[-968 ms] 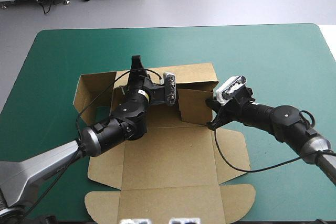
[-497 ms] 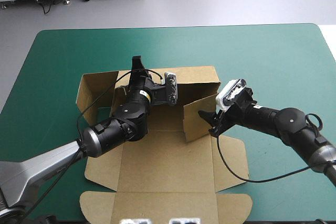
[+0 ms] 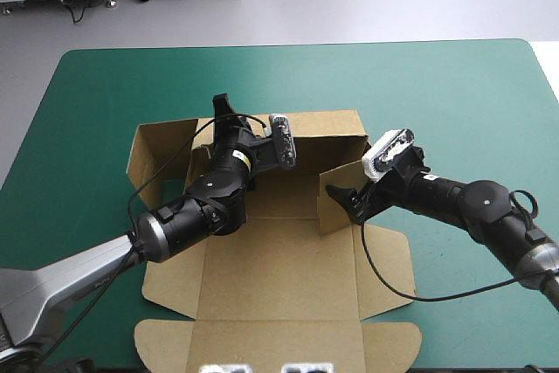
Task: Fold the box
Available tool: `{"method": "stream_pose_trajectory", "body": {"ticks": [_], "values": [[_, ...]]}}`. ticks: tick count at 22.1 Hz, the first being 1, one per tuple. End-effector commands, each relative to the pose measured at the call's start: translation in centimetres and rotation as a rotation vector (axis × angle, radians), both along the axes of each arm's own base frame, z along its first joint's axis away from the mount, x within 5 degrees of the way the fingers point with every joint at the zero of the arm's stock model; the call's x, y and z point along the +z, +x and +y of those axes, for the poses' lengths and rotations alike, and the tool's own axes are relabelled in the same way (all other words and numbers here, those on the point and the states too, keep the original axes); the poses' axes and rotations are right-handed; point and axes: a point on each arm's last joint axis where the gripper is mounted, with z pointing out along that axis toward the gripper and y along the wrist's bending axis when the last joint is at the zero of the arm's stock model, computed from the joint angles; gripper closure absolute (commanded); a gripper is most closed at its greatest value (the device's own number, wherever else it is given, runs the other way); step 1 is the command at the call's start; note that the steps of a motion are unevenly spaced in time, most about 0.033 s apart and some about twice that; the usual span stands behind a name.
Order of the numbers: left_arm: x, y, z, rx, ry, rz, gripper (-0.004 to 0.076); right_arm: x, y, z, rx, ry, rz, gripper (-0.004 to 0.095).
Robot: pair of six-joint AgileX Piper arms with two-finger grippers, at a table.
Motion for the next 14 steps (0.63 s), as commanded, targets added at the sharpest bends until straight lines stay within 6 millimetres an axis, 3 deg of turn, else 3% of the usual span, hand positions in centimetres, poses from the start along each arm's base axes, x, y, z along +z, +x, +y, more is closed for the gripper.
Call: {"method": "stream_pose_trajectory", "body": {"ticks": [1, 5, 7, 10, 13, 14], "values": [[1.6, -0.5, 0.0, 0.007, -0.109, -0.005, 0.073, 1.7, 0.6, -0.1, -0.062, 0.062, -0.071, -0.0023], [1.4, -0.6, -0.1, 0.013, -0.13, 0.026, 0.0729, 1.0, 2.7, 0.2, -0.132, 0.123, -0.018, -0.0018], [1.3, -0.5, 0.0, 0.021, -0.125, 0.027, 0.073, 1.4, 3.2, -0.1, -0.202, 0.151, -0.013, 0.0036], [1.3, -0.5, 0.1, 0.025, -0.124, 0.027, 0.073, 1.7, 3.1, 0.1, -0.183, 0.167, -0.004, 0.0248], [1.3, -0.6, 0.0, 0.025, -0.133, 0.036, 0.0729, 1.6, 2.7, 0.7, -0.091, 0.162, 0.004, 0.056], [1.3, -0.6, -0.1, 0.021, -0.138, 0.04, 0.0729, 1.6, 2.6, 0.8, -0.07, 0.158, 0.002, 0.0621]]}}
